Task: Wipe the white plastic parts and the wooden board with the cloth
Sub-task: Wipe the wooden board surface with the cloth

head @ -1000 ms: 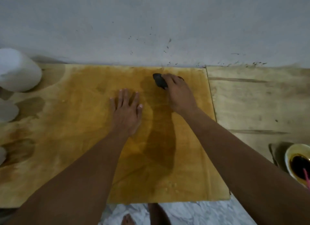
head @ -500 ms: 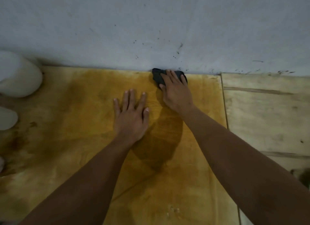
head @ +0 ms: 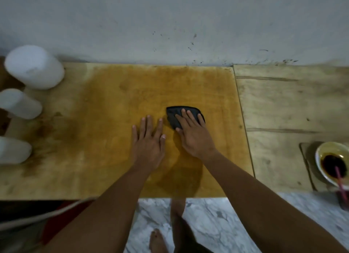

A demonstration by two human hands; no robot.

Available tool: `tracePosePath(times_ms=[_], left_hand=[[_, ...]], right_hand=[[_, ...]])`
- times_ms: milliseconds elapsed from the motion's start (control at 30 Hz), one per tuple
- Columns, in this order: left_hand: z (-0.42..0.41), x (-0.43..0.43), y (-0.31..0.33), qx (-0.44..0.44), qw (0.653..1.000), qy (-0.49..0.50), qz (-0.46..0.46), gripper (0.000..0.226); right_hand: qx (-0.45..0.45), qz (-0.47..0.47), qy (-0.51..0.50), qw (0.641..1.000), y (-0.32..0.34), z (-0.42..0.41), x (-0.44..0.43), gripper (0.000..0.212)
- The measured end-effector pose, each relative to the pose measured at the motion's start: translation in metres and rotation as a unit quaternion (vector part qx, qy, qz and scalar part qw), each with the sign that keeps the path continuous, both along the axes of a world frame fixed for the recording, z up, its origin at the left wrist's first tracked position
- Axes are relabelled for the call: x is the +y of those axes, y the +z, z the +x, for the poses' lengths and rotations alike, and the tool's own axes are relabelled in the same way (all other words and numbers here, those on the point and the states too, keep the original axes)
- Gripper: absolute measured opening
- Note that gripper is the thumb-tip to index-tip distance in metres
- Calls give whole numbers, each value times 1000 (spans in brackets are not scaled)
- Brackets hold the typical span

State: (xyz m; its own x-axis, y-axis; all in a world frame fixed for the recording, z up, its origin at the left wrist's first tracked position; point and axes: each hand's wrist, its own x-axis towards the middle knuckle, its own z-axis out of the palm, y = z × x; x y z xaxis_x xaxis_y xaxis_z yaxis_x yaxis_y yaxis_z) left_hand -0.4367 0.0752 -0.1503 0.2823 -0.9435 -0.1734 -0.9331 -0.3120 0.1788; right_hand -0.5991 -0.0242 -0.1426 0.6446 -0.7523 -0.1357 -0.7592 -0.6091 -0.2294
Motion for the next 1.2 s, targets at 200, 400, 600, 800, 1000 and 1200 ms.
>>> tracePosePath(times_ms=[200, 400, 600, 800, 1000, 1200], left_hand=[[-9, 77, -1, 10, 1000, 5, 1, 62], [-16, 111, 8, 22, 1000, -6, 10, 58], [-22, 100, 22, 15, 999, 38, -34, 54], [-23, 48, 30, 4, 999, 25, -47, 49], [-31, -47, 32, 24, 997, 24, -75, 57], [-25, -113, 16, 18, 999, 24, -19, 57]], right_hand=[[-38, 9, 19, 999, -2, -30, 105, 52], [-71, 27, 34, 997, 4, -58, 178, 47], [-114, 81, 69, 988, 14, -88, 208, 70], [-214, 206, -38, 954, 65, -88, 138, 39], [-236, 113, -104, 959, 76, -72, -19, 37], [-145, -28, -123, 981, 54, -29, -153, 49]])
